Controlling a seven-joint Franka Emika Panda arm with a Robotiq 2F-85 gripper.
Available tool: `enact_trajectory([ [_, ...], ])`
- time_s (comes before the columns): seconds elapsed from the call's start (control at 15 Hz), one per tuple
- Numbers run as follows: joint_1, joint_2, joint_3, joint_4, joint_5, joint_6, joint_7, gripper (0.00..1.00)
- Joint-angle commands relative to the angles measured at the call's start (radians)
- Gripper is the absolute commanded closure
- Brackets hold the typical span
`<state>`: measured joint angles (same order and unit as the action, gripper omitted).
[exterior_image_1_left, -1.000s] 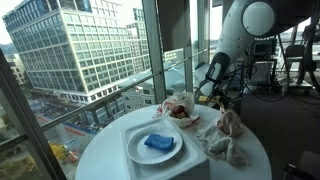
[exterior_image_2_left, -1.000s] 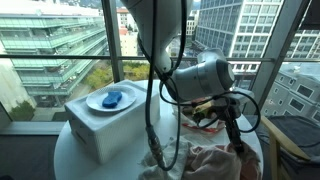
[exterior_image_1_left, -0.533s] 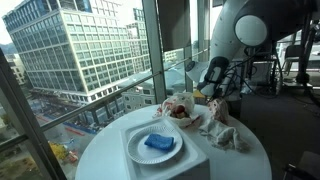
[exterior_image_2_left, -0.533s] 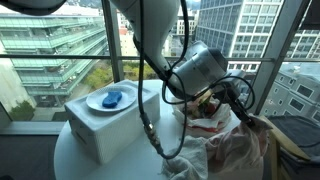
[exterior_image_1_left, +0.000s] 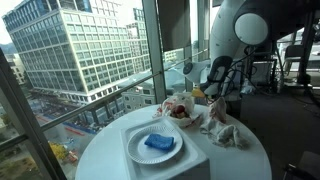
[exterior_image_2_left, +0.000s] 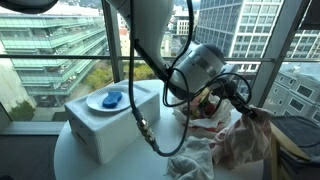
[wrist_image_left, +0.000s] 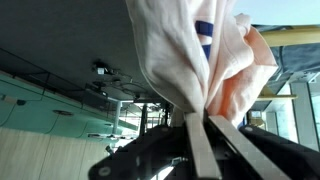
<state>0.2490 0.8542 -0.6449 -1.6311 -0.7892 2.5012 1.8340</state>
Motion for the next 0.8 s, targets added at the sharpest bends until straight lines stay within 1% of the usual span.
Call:
enact_trajectory([
  [0.0,-0.043,0.009,0.064,0.007,-0.060,-0.009,0.022,0.68],
  [0.07,-0.054,0.010,0.078,0.005,-0.065,-0.010,0.027,0.66],
  [0.13,-0.063,0.008,0.091,0.001,-0.068,-0.009,0.031,0.61],
  [0.4,-0.077,-0.059,0.111,-0.046,-0.104,-0.016,0.027,0.29],
  [0.47,-0.086,-0.102,0.131,-0.075,-0.102,-0.018,-0.008,0.23],
  [0.6,-0.128,-0.192,0.202,-0.140,-0.084,0.046,-0.087,0.07],
  [0.67,-0.132,-0.231,0.225,-0.173,-0.085,0.067,-0.104,0.01],
  [0.73,-0.144,-0.268,0.255,-0.202,-0.078,0.082,-0.136,0.00],
])
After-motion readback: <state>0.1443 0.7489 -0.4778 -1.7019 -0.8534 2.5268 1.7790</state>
